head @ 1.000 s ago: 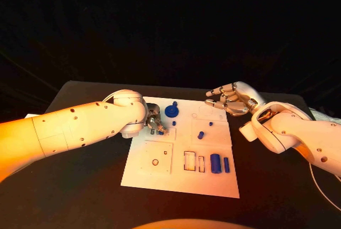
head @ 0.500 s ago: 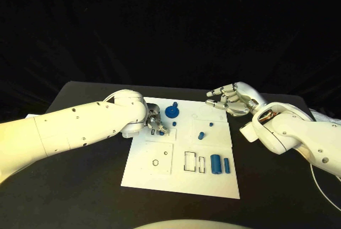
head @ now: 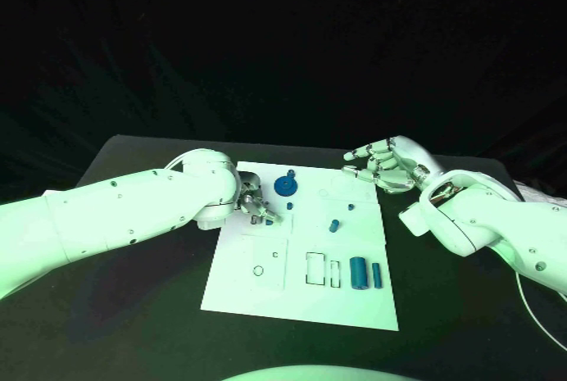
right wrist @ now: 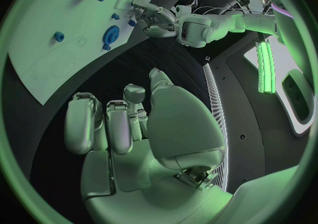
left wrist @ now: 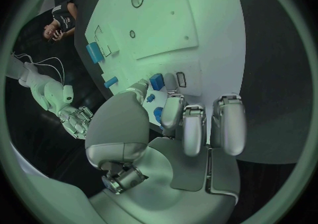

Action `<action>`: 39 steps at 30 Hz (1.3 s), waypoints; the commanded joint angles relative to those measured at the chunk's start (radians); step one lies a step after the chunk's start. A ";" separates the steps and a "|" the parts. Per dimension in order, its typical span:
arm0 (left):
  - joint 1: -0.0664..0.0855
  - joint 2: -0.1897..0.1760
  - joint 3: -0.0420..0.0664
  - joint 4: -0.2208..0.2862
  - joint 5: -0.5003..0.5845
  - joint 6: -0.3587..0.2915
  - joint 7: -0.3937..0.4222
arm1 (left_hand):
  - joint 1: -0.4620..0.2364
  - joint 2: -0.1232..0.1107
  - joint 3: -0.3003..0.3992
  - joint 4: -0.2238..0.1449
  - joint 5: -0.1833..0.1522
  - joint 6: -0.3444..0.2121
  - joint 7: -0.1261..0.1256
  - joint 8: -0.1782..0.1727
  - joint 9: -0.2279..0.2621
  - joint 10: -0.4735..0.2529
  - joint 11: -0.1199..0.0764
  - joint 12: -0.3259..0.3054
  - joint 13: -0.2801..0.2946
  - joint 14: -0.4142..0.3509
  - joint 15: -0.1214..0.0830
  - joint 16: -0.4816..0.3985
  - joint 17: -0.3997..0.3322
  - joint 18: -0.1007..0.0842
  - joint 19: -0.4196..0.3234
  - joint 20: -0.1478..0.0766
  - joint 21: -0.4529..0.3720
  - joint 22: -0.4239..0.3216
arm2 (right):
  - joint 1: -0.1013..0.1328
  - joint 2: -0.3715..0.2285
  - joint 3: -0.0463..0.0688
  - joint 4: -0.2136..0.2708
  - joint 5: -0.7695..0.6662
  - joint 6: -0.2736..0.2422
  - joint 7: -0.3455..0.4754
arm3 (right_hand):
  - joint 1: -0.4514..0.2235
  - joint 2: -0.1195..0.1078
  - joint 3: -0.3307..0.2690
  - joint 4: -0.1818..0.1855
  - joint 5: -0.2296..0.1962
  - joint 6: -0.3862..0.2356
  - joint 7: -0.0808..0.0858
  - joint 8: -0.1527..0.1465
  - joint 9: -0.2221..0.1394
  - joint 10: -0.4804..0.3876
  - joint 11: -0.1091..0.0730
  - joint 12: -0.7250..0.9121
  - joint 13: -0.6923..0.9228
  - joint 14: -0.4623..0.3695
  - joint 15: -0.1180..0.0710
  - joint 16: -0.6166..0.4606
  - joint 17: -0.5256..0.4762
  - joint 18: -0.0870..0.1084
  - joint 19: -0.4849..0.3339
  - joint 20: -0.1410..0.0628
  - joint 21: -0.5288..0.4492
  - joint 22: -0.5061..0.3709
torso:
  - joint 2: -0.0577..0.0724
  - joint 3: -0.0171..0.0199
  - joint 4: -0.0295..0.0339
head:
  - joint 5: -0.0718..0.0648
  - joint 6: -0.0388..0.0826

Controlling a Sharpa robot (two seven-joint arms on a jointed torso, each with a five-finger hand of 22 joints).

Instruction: Assemble the parts on the task board

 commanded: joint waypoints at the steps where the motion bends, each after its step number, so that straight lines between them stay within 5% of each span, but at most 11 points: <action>1: 0.000 -0.013 0.009 0.022 0.025 -0.041 0.006 | -0.002 0.011 -0.023 0.000 -0.005 0.005 -0.002 -0.002 0.002 0.004 -0.001 0.001 -0.001 0.105 -0.004 0.003 0.263 -0.007 0.020 -0.007 0.002 0.104 | -0.001 0.000 0.000 -0.001 -0.004 -0.001 0.010 | -0.003 0.004 -0.006 0.000 -0.003 0.007 0.002 0.001 0.002 -0.004 0.000 -0.002 -0.002 0.061 -0.005 -0.003 0.075 0.009 -0.001 -0.003 -0.005 -0.001 | 0.000 0.0000 0.0002 | 0.001 0.001; 9: 0.016 -0.065 0.056 0.065 0.133 -0.061 0.013 | 0.049 0.030 -0.086 -0.003 0.000 -0.046 0.018 -0.029 -0.005 -0.059 0.013 -0.090 -0.090 0.105 0.006 0.003 0.263 0.012 -0.026 0.000 -0.060 0.025 | -0.001 0.001 0.000 -0.005 -0.003 0.001 0.009 | -0.003 0.004 -0.006 0.000 -0.003 0.007 0.002 0.001 0.002 -0.004 0.000 -0.002 -0.002 0.061 -0.005 -0.003 0.075 0.009 -0.001 -0.003 -0.005 -0.001 | 0.000 0.0009 0.0008 | -0.001 0.005; 17: 0.089 -0.075 0.072 0.005 0.185 0.025 0.015 | 0.114 0.055 -0.145 -0.001 0.002 -0.128 0.067 -0.130 -0.092 -0.118 0.057 -0.165 -0.169 0.105 0.041 0.003 0.263 0.020 -0.046 0.032 -0.094 -0.008 | -0.001 0.005 0.000 -0.013 -0.002 0.002 0.009 | -0.005 0.005 -0.008 0.001 -0.006 0.008 0.002 0.001 0.002 -0.003 0.000 0.000 0.000 0.061 -0.005 -0.005 0.073 0.009 -0.001 -0.003 -0.005 -0.001 | -0.001 0.0020 0.0014 | 0.005 0.009; 20: 0.106 -0.051 0.073 -0.052 0.145 0.043 0.015 | 0.142 0.066 -0.149 -0.003 0.004 -0.118 0.069 -0.141 -0.114 -0.118 0.058 -0.163 -0.170 0.105 0.044 0.003 0.263 0.020 -0.044 0.036 -0.093 -0.004 | -0.001 0.008 0.000 -0.014 -0.001 0.002 0.009 | -0.005 0.005 -0.008 0.001 -0.006 0.008 0.002 0.001 0.002 -0.003 0.000 0.000 0.000 0.061 -0.005 -0.005 0.073 0.009 -0.001 -0.003 -0.005 -0.001 | 0.000 0.0023 0.0011 | 0.009 0.010; 26: 0.117 0.024 0.069 -0.181 0.072 0.051 0.021 | 0.161 0.070 -0.152 -0.003 0.004 -0.107 0.068 -0.145 -0.129 -0.114 0.058 -0.158 -0.168 0.105 0.044 0.003 0.263 0.019 -0.041 0.038 -0.091 -0.001 | -0.002 0.013 0.000 -0.020 -0.001 0.004 0.010 | -0.005 0.005 -0.008 0.001 -0.006 0.008 0.002 0.001 0.002 -0.002 0.000 0.001 0.000 0.061 -0.005 -0.005 0.073 0.009 -0.001 -0.003 -0.006 -0.002 | 0.002 -0.0002 -0.0018 | 0.019 0.014; 32: 0.120 0.099 0.049 -0.305 0.034 0.091 0.023 | 0.164 0.075 -0.156 0.000 0.003 -0.096 0.066 -0.145 -0.136 -0.110 0.056 -0.154 -0.166 0.105 0.043 0.003 0.263 0.019 -0.040 0.037 -0.090 0.001 | -0.002 0.017 0.000 -0.022 -0.001 0.006 0.010 | -0.003 0.007 -0.008 0.000 -0.005 0.008 0.002 0.001 0.002 -0.001 0.000 0.002 0.001 0.061 -0.005 -0.004 0.074 0.009 -0.001 -0.003 -0.005 -0.001 | 0.001 0.0008 0.0002 | 0.021 0.014; 39: 0.118 0.156 0.032 -0.391 0.025 0.138 0.023 | 0.165 0.086 -0.159 0.000 0.004 -0.084 0.063 -0.143 -0.143 -0.109 0.054 -0.152 -0.165 0.105 0.042 0.003 0.263 0.019 -0.039 0.037 -0.090 0.003 | -0.002 0.019 0.000 -0.021 -0.001 0.007 0.011 | -0.002 0.009 -0.007 -0.001 -0.003 0.008 0.002 0.001 0.002 -0.001 0.000 0.003 0.001 0.061 -0.005 -0.004 0.074 0.009 -0.001 -0.003 -0.005 -0.001 | 0.002 0.0000 0.0003 | 0.025 0.012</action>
